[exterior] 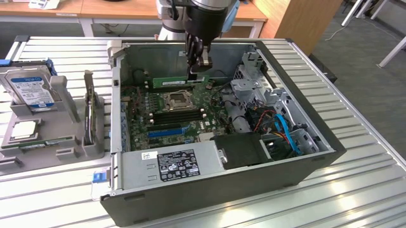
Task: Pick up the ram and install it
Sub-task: 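Pick up the ram and move it above insertion slot, then insert the ram into the slot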
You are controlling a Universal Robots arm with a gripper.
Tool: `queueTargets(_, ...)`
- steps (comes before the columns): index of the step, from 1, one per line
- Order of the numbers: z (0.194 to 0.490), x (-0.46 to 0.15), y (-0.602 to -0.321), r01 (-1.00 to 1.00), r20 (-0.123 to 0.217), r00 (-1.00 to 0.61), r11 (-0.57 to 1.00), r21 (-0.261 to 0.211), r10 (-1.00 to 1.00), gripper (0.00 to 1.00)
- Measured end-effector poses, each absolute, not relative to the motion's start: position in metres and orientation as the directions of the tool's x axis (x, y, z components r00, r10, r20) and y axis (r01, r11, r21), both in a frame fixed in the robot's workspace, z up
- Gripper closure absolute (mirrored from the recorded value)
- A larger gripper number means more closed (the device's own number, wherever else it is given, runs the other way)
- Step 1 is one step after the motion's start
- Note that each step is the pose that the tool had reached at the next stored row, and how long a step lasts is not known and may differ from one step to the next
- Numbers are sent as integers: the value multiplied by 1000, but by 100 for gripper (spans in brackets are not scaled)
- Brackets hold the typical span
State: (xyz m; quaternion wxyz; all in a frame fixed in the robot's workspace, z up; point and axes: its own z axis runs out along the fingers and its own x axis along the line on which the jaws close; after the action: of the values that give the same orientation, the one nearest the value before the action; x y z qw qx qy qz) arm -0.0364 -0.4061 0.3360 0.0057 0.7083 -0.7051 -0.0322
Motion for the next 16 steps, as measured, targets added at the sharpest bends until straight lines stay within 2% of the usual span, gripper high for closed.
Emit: queueTargets(16, 326, -36, -406, -999, -38, 4, -6, 54, -999, 89)
